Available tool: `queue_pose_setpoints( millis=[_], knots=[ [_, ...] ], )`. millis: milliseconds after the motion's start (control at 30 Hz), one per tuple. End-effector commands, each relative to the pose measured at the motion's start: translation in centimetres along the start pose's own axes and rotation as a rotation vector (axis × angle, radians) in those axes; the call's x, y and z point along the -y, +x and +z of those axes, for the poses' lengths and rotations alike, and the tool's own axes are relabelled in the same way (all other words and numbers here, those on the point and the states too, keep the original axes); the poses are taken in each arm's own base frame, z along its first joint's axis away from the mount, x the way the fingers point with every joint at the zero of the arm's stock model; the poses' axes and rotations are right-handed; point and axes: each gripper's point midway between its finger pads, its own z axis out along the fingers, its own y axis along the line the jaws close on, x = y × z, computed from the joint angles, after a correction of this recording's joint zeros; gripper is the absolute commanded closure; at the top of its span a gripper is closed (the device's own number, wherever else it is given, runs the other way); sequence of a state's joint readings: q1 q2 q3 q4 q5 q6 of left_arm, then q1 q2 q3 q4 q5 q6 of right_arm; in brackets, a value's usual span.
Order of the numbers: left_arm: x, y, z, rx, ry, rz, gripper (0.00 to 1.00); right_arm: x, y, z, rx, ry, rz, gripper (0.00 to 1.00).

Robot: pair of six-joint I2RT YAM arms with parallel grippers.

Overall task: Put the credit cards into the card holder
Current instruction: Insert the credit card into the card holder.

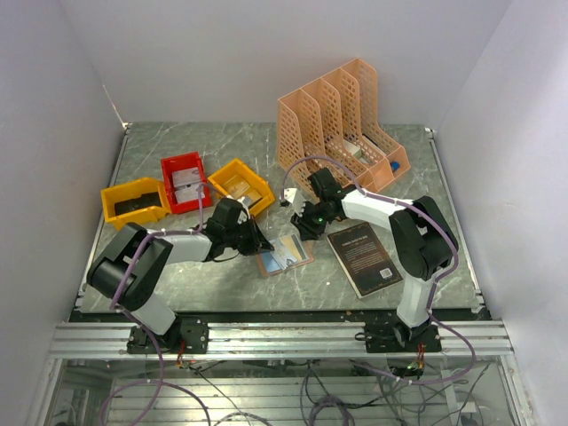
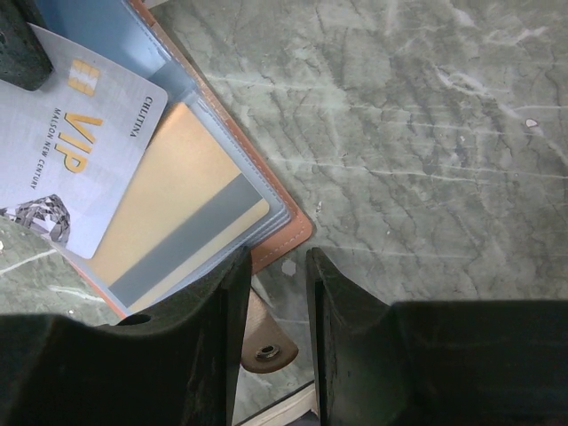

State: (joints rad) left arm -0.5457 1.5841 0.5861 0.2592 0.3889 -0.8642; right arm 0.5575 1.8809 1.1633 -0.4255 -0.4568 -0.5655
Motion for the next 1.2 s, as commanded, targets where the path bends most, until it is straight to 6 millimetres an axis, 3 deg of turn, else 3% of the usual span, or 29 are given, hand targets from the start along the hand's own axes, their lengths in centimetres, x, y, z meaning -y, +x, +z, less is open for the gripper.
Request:
queue_pose_setpoints(
  millis=[0, 1167],
  knots=[
    [-0.9, 0.4, 0.4, -0.016, -0.058, -0.005, 0.93, -2.0, 1.9, 1.5, -0.064, -0.075, 0.020, 0.68],
    [-2.2, 1.9, 0.8, -0.105, -0.112, -0.022, 0.93, -2.7, 1.8, 2.2, -0.063, -0.089, 0.022, 0.68]
  ],
)
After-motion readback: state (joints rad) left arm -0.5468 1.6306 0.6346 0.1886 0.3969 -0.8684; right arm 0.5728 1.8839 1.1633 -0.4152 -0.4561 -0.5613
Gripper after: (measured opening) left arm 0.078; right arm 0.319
